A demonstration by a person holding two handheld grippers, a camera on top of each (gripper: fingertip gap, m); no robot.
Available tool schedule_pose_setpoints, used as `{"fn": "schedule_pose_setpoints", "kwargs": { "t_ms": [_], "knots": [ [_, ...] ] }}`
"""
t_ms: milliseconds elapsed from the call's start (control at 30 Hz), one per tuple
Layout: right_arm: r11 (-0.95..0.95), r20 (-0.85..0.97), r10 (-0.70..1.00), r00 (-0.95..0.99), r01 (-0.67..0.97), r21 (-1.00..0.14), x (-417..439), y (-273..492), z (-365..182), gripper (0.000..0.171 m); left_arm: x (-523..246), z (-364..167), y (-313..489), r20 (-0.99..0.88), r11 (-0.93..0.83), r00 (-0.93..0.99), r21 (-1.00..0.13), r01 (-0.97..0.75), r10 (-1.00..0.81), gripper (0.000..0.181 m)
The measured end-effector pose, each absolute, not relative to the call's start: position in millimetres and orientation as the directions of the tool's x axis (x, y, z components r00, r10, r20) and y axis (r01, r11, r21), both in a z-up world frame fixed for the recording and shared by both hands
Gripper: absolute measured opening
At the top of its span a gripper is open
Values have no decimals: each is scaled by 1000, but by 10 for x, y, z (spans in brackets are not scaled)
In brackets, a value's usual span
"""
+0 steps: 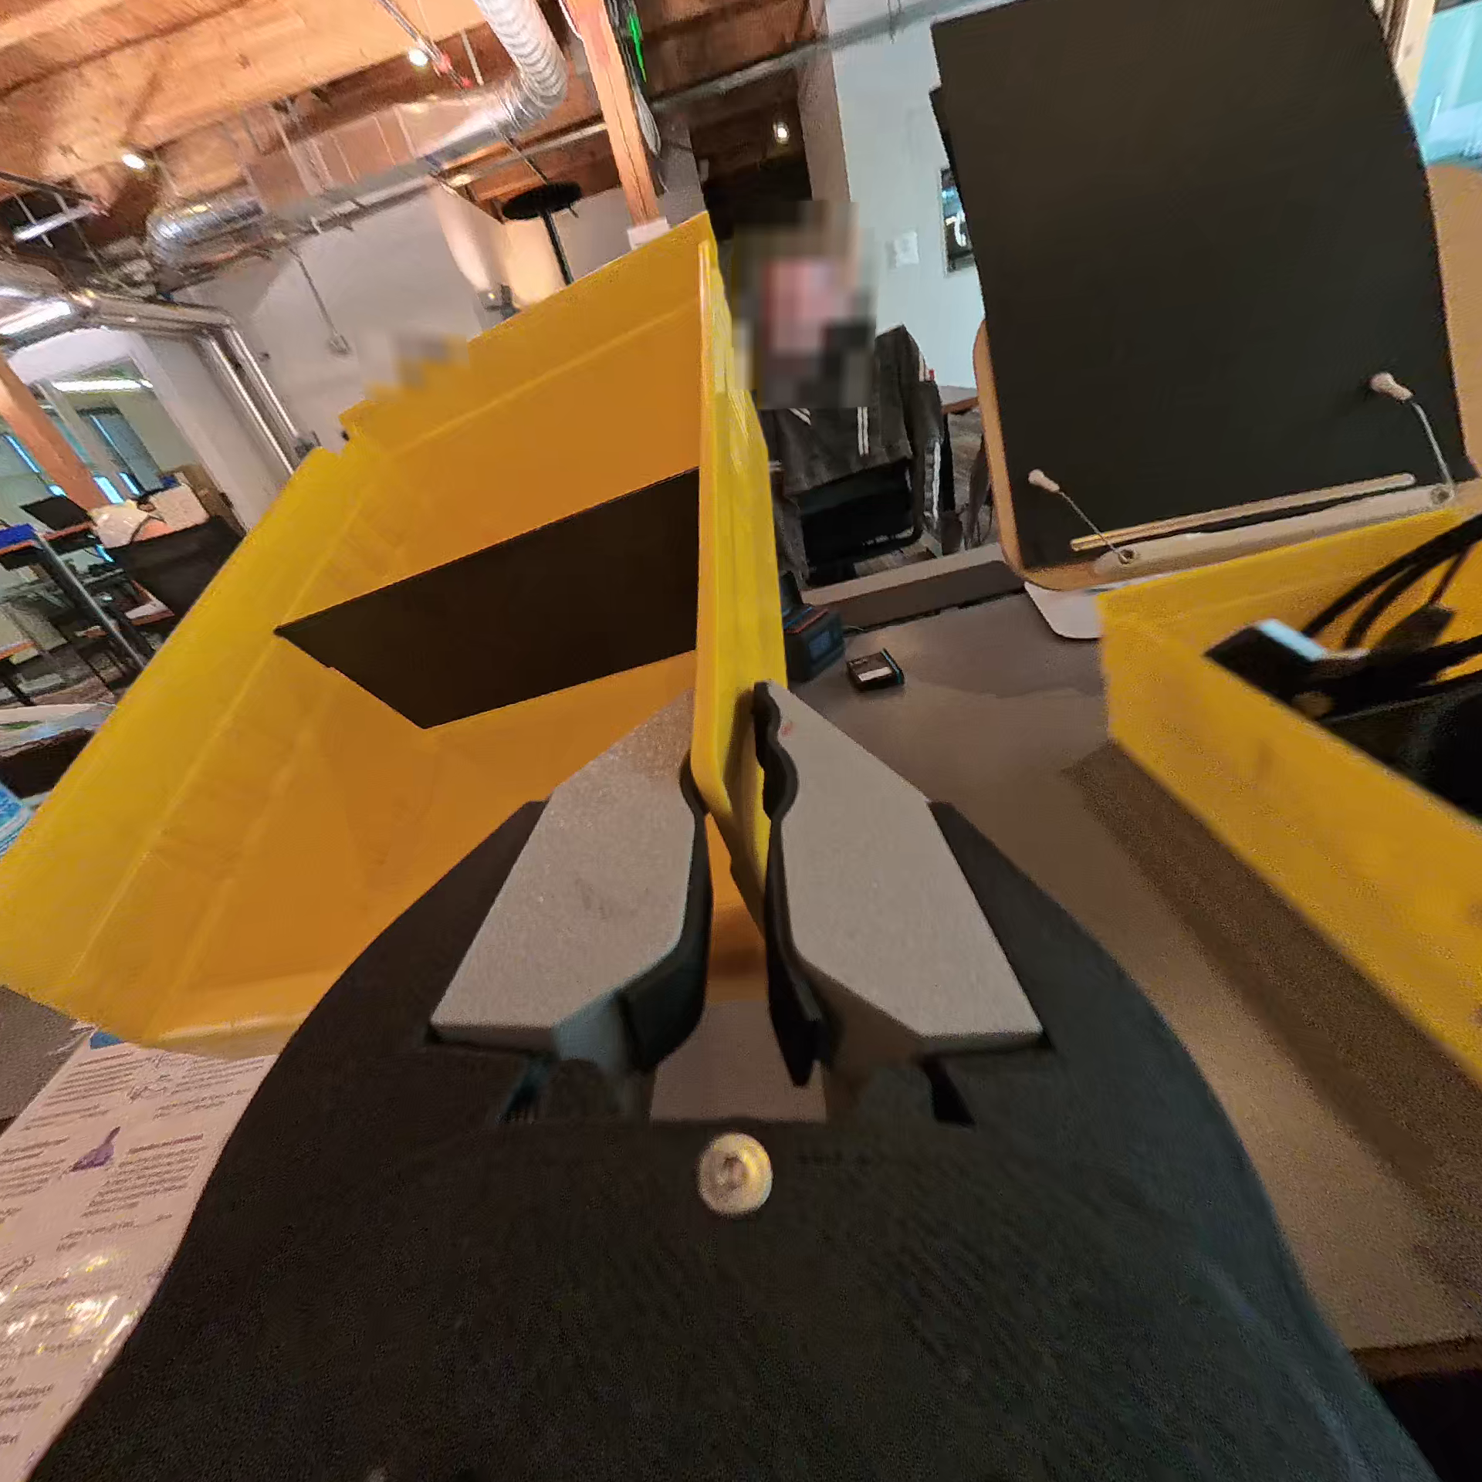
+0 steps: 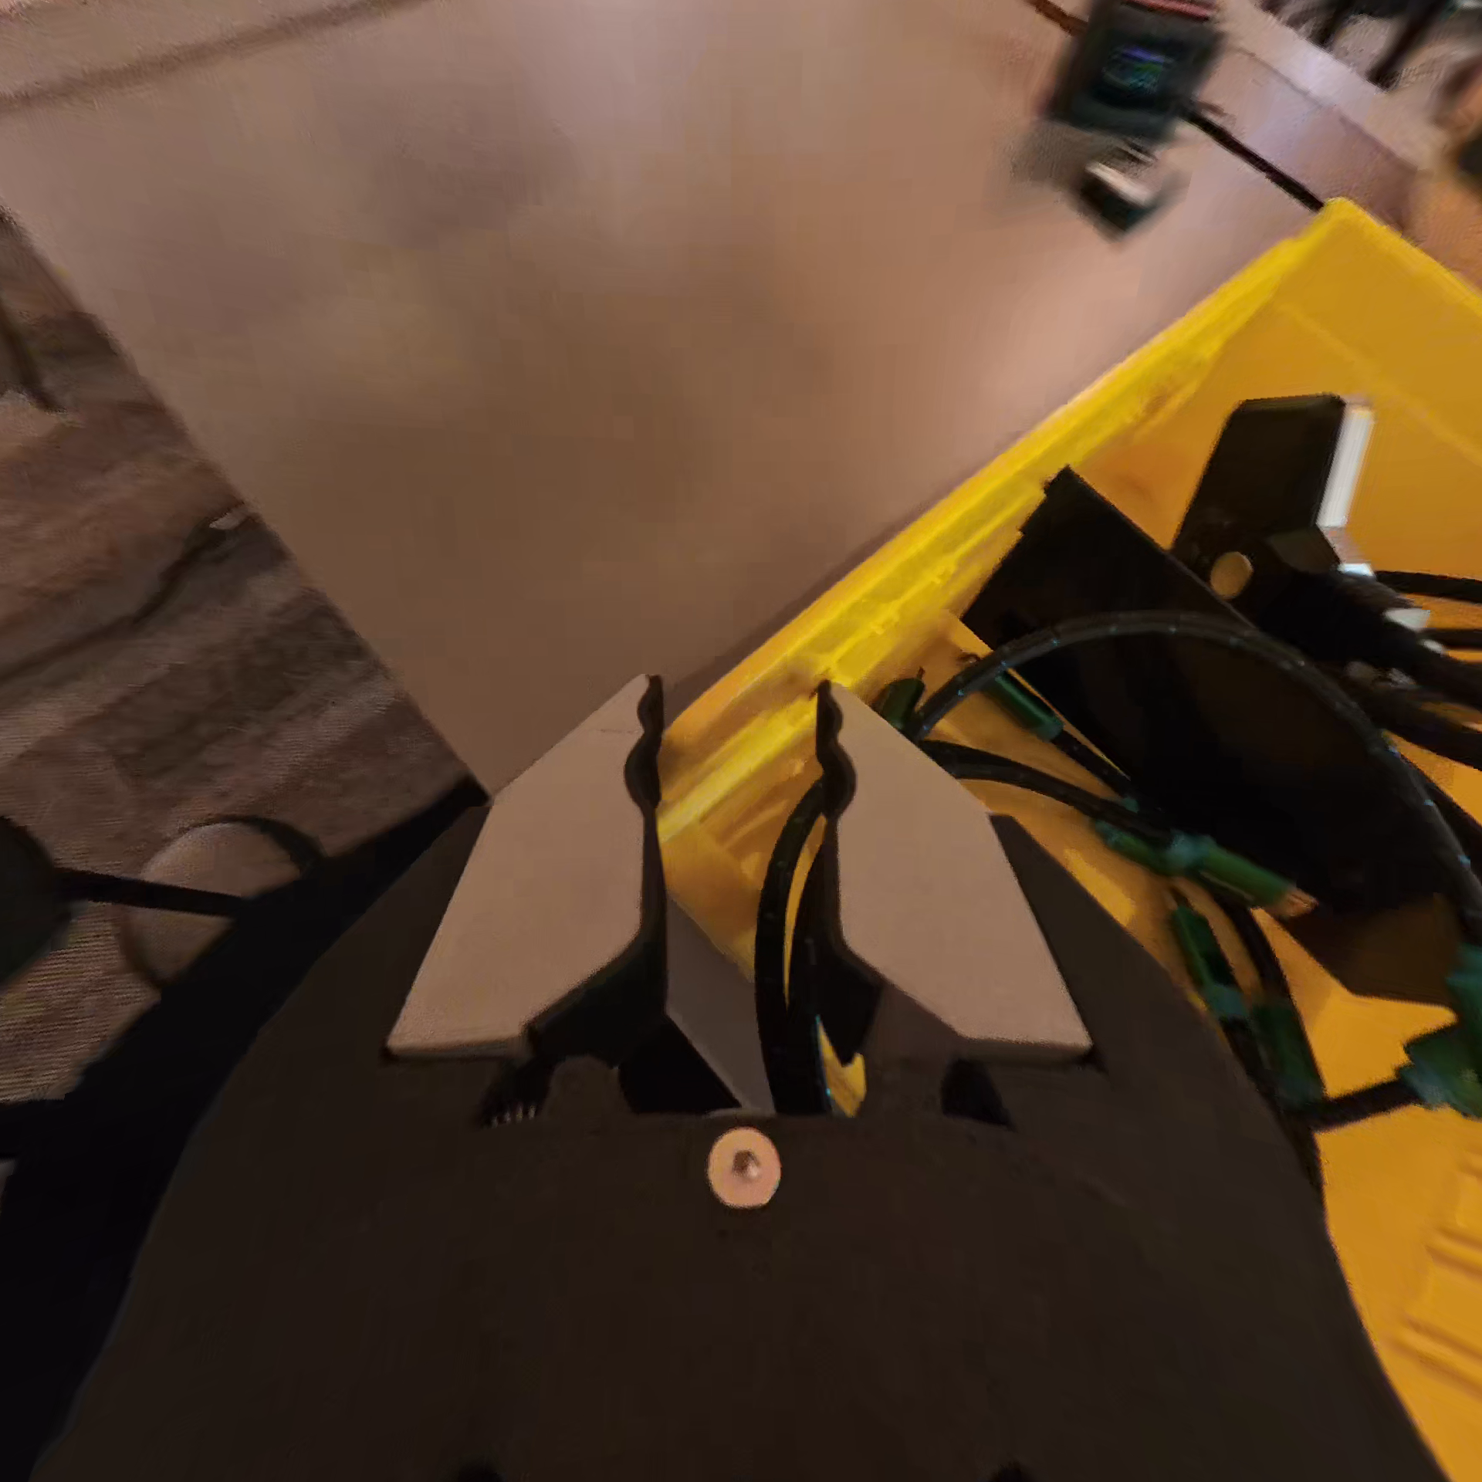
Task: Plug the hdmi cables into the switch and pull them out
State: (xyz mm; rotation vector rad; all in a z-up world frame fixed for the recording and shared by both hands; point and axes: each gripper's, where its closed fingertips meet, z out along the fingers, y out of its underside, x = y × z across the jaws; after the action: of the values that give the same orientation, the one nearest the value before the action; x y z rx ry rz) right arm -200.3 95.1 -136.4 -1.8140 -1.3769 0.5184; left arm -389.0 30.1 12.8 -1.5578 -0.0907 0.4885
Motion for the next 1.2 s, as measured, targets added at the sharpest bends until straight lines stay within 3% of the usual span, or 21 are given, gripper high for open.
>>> {"fn": "schedule_pose_setpoints", "kwargs": {
  "t_ms": [200, 300, 367, 600, 833, 1033, 1200],
  "knots": [
    [4, 132, 976, 171, 597, -802, -3364, 272, -1278, 35, -4081, 192, 171, -212, -7, 890, -973, -229, 403, 3],
    [41, 131, 980, 150, 490, -871, -3582, 22, -896, 35, -4166, 218, 83, -210, 2, 881, -973, -232, 424, 3],
    [82, 137, 984, 111, 399, -913, -3476, -110, -591, 44, -4203, 240, 17, -215, 0, 875, -971, -239, 434, 3],
    [93, 140, 981, 134, 307, -947, -2321, 393, -271, 44, -3815, 506, -68, -241, 52, 890, -958, -282, 387, 3],
    [-91, 36, 926, 375, 316, -944, -594, 1475, -510, 44, -2411, 621, 273, -353, 147, 927, -918, -369, 125, 2],
    [-206, -38, 817, 575, 231, -951, 780, 2021, -592, 45, -992, 82, 742, -363, 144, 906, -930, -338, -218, 3],
    [-185, -29, 782, 622, 188, -965, 1147, 2088, -363, 45, -223, -577, 1265, -369, 47, 865, -925, -376, -340, 3]
  ]
}}
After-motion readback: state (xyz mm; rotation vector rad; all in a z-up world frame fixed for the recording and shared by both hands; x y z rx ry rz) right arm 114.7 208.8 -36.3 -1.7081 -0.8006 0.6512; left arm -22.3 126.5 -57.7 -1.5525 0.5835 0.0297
